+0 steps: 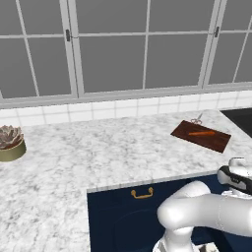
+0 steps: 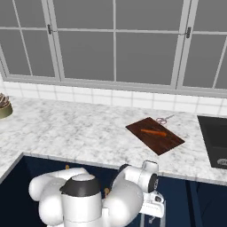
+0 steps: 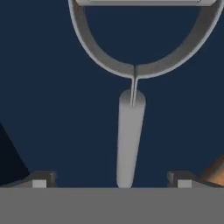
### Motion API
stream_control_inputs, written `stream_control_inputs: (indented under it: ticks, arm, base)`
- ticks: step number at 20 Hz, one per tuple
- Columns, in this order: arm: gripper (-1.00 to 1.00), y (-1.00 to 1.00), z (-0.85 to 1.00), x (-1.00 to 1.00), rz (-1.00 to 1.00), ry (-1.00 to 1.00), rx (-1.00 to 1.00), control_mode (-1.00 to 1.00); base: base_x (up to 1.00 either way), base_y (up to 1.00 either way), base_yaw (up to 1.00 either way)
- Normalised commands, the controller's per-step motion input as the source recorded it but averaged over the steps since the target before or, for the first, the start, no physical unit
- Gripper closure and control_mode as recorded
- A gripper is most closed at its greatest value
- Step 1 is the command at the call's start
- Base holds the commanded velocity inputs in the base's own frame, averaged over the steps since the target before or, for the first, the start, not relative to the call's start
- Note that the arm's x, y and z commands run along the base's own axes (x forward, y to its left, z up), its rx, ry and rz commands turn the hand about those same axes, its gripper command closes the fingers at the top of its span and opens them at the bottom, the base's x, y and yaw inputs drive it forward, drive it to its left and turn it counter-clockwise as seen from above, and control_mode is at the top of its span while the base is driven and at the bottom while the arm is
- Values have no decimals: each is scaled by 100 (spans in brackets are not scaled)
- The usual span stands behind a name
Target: Place the appropriate cutting tool for cutting the carrot skin on the cutting board.
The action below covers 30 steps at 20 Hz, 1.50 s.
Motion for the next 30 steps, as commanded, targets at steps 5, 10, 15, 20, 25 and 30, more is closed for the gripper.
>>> stream_control_inputs:
  ticks: [5,10,15,20,25,30]
  arm:
    - [-100,0,-42,12,0,-14,0,-100]
    - [-100,0,-34,0,0,-14,0,-100]
    - [100,12,-41,-3,0,-8,-1,-100]
    - [100,43,-2,-21,0,-3,-1,-100]
    - [100,32,62,-5,2,0,-4,-100]
    - [100,3,100,-53,3,-4,-8,-100]
  base:
    - [0,0,0]
    - [0,0,0]
    - [0,0,0]
    - [0,0,0]
    - [0,0,0]
    - [0,0,0]
